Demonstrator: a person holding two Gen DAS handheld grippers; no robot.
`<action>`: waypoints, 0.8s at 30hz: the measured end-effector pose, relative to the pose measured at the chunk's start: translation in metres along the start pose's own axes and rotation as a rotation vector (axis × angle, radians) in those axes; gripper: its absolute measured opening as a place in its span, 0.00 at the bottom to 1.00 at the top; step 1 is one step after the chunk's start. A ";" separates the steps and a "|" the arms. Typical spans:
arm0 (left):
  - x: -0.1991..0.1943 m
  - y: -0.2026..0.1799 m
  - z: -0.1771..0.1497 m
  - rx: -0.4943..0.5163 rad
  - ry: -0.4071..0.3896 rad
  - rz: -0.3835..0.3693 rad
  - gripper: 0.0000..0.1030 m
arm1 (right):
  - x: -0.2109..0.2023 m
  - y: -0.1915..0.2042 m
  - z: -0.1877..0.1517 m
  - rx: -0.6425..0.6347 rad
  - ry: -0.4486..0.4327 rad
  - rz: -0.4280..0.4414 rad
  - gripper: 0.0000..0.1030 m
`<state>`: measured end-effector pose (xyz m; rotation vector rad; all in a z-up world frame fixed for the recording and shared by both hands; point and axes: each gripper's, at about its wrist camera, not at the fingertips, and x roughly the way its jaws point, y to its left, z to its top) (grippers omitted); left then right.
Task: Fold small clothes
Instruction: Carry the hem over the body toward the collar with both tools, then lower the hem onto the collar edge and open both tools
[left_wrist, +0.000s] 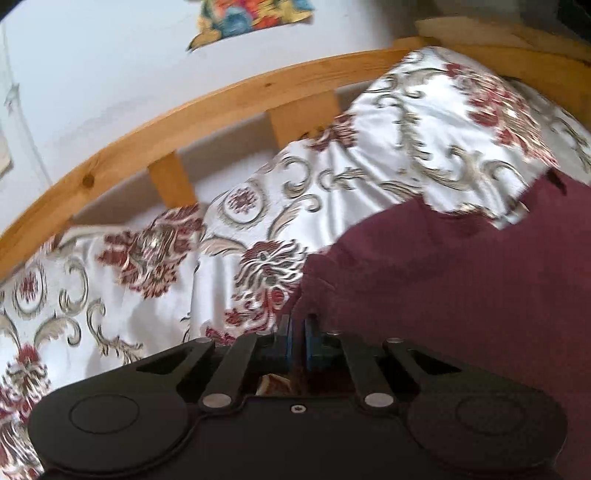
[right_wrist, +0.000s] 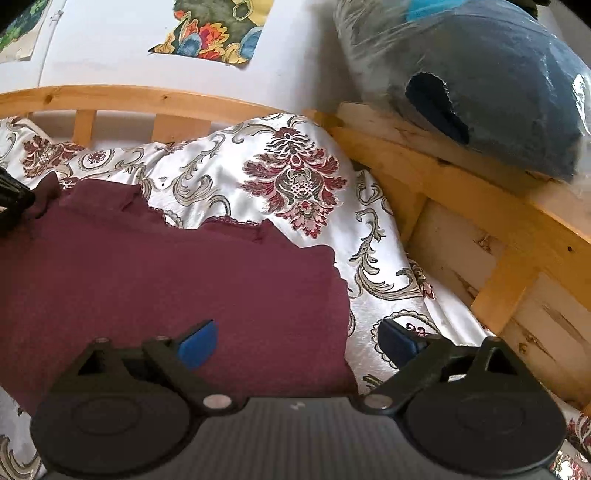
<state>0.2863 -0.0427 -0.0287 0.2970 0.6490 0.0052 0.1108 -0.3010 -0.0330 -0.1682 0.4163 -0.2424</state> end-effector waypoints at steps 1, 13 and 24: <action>0.004 0.004 0.001 -0.022 0.004 -0.002 0.06 | 0.000 0.000 0.000 -0.003 0.001 -0.001 0.89; 0.020 0.016 -0.008 -0.121 0.034 -0.038 0.07 | 0.000 0.001 -0.001 -0.002 -0.005 0.001 0.48; 0.017 0.019 -0.006 -0.145 0.024 -0.056 0.07 | -0.010 -0.008 0.005 0.007 0.050 0.007 0.15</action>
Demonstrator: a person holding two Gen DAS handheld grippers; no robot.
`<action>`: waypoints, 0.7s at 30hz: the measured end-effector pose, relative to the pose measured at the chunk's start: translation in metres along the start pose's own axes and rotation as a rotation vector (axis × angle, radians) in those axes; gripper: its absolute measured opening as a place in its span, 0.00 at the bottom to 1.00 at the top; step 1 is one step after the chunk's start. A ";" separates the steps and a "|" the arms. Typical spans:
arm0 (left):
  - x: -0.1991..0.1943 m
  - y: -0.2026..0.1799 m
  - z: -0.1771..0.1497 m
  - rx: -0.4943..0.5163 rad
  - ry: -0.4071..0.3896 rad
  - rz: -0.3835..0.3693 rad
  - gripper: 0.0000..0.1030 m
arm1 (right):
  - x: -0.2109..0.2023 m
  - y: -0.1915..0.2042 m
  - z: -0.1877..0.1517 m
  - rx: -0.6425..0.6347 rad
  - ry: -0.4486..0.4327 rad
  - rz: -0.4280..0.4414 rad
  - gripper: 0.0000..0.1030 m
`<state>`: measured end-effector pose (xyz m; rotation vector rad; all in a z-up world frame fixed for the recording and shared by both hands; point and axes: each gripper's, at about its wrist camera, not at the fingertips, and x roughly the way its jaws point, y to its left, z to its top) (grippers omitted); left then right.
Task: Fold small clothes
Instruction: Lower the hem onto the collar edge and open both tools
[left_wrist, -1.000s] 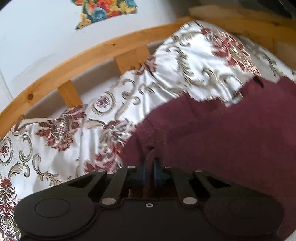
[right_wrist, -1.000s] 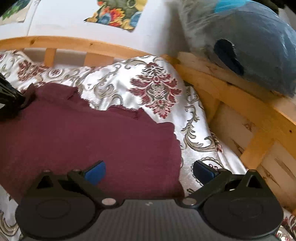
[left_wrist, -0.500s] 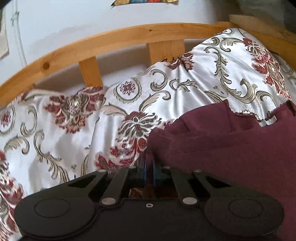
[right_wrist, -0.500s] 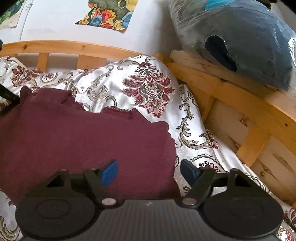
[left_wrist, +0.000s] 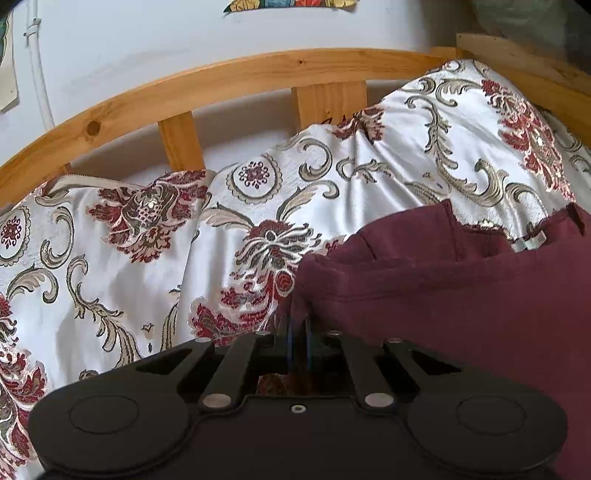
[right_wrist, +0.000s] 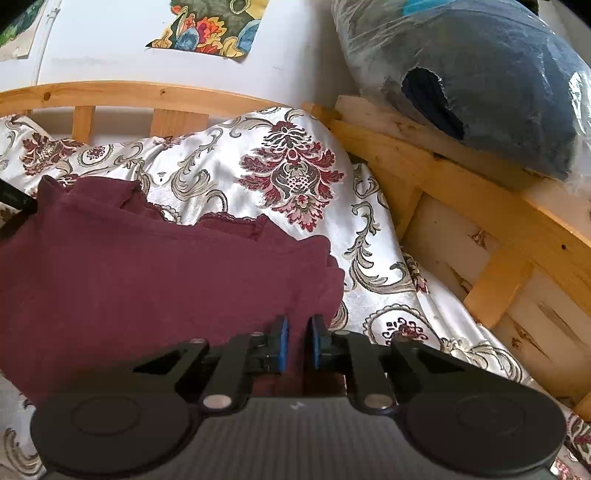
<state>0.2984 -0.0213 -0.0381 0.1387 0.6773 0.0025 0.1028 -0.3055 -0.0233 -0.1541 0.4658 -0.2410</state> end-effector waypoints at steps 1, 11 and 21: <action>-0.001 0.000 0.000 0.004 -0.010 -0.003 0.07 | -0.002 -0.001 0.000 0.001 0.005 0.001 0.15; 0.011 -0.009 -0.002 0.051 0.032 0.018 0.13 | 0.001 -0.002 -0.003 -0.009 0.009 0.015 0.23; 0.000 0.006 -0.004 -0.095 0.072 0.029 0.62 | 0.002 -0.008 -0.003 0.021 -0.046 -0.023 0.52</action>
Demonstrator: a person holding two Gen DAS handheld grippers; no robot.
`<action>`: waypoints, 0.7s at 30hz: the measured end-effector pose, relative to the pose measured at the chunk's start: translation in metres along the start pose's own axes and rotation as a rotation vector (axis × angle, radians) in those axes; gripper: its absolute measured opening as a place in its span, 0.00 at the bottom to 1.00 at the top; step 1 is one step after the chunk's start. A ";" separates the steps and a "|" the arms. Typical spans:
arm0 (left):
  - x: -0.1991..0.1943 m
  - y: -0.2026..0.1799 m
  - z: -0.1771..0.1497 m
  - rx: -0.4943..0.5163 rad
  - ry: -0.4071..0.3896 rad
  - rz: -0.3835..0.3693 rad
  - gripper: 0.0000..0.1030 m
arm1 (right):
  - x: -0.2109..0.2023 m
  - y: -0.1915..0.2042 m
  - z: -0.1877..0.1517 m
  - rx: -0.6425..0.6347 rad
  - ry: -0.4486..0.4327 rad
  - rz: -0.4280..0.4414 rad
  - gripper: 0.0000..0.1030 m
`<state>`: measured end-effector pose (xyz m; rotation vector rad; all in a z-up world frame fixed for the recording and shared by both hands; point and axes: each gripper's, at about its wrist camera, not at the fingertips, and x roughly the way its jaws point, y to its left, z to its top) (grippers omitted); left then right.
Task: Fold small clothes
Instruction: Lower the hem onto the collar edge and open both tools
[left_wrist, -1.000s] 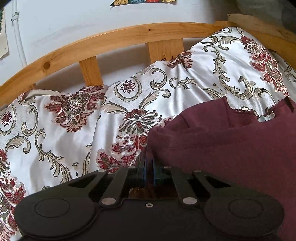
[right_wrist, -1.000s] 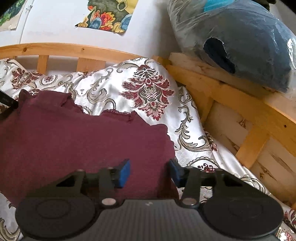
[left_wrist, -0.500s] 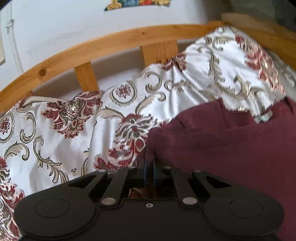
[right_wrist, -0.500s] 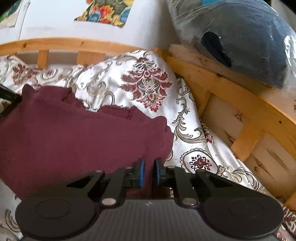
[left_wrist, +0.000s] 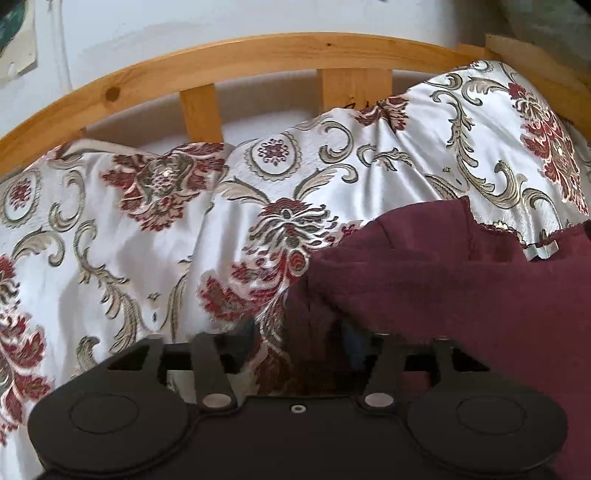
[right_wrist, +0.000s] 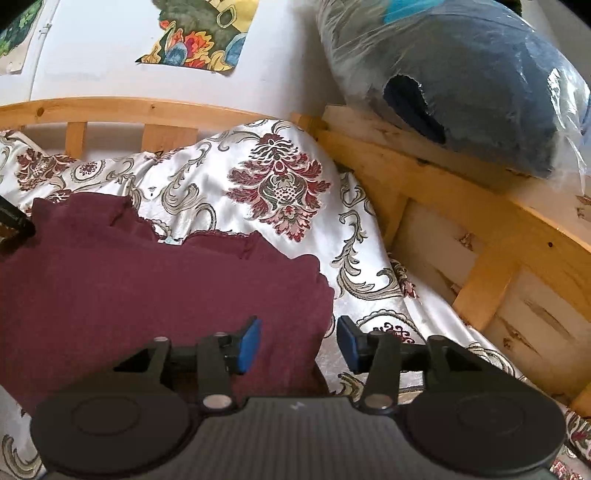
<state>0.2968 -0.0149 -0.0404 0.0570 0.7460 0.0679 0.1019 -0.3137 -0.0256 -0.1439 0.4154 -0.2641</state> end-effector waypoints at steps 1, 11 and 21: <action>-0.004 0.000 -0.002 -0.002 -0.009 0.008 0.65 | 0.001 0.001 -0.001 -0.003 0.001 -0.003 0.53; -0.022 -0.003 -0.025 0.032 -0.047 0.031 0.94 | 0.006 0.004 -0.005 -0.053 0.034 -0.085 0.78; -0.039 0.012 -0.035 0.013 -0.067 -0.013 0.99 | -0.015 -0.008 -0.033 -0.055 0.112 -0.106 0.89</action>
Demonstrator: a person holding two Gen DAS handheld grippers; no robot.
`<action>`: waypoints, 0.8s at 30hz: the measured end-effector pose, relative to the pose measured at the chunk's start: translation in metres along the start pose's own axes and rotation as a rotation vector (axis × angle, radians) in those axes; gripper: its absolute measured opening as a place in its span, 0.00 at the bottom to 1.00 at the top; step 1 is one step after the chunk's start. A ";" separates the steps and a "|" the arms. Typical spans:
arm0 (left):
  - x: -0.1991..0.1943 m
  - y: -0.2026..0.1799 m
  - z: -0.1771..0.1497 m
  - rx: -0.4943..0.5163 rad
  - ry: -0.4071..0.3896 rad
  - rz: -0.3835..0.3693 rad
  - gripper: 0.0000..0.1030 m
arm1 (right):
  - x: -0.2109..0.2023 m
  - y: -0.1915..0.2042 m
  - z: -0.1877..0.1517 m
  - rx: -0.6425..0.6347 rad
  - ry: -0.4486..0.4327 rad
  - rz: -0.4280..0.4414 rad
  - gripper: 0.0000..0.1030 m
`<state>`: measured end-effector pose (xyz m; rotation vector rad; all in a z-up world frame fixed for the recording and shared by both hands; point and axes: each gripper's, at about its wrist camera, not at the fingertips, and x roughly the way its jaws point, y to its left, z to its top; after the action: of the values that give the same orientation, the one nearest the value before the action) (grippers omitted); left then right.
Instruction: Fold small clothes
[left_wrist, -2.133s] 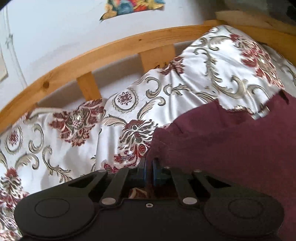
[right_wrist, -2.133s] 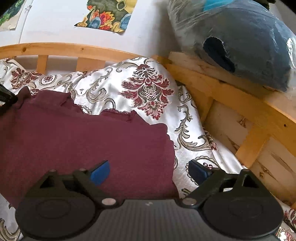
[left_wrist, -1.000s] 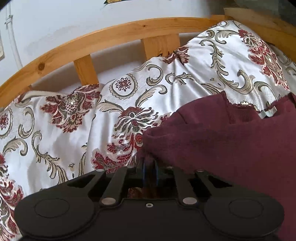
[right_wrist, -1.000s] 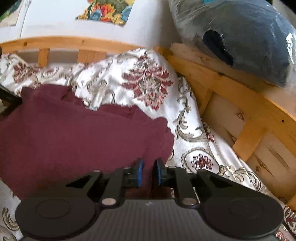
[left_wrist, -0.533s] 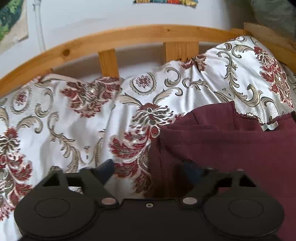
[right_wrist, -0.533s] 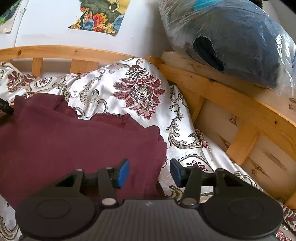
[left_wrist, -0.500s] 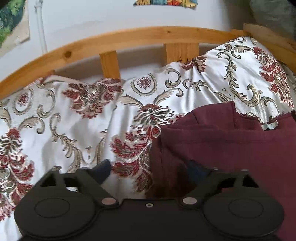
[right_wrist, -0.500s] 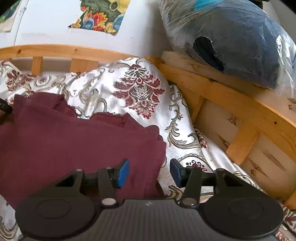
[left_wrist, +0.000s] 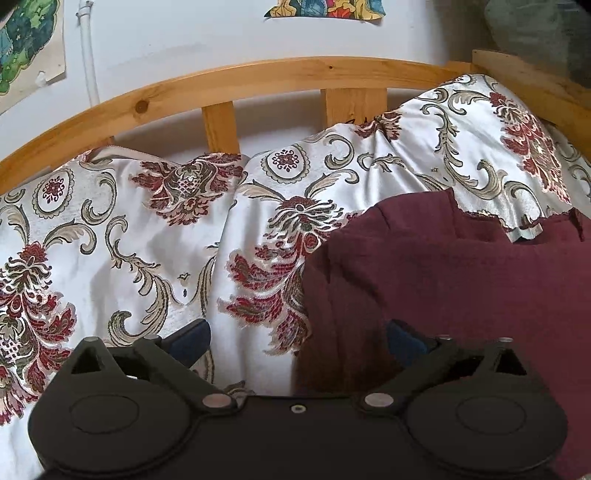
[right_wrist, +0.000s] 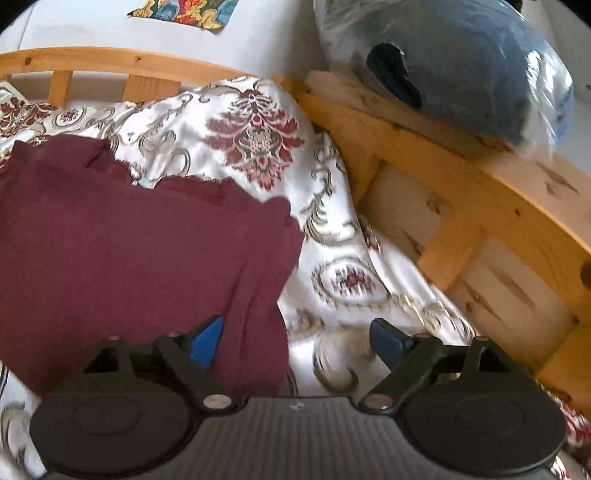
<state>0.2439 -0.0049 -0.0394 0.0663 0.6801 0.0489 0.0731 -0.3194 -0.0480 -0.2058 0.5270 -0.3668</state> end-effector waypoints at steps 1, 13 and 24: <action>-0.002 0.003 -0.001 -0.001 -0.001 -0.008 0.99 | -0.002 -0.001 -0.002 0.002 0.000 0.002 0.91; -0.011 0.015 -0.012 -0.030 0.033 -0.209 0.99 | -0.023 -0.004 0.004 0.101 -0.157 0.010 1.00; 0.024 0.017 -0.026 -0.071 0.223 -0.351 0.99 | -0.034 0.048 0.008 -0.001 -0.216 0.197 1.00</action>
<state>0.2463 0.0152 -0.0734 -0.1291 0.9035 -0.2606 0.0635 -0.2610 -0.0394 -0.1895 0.3311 -0.1496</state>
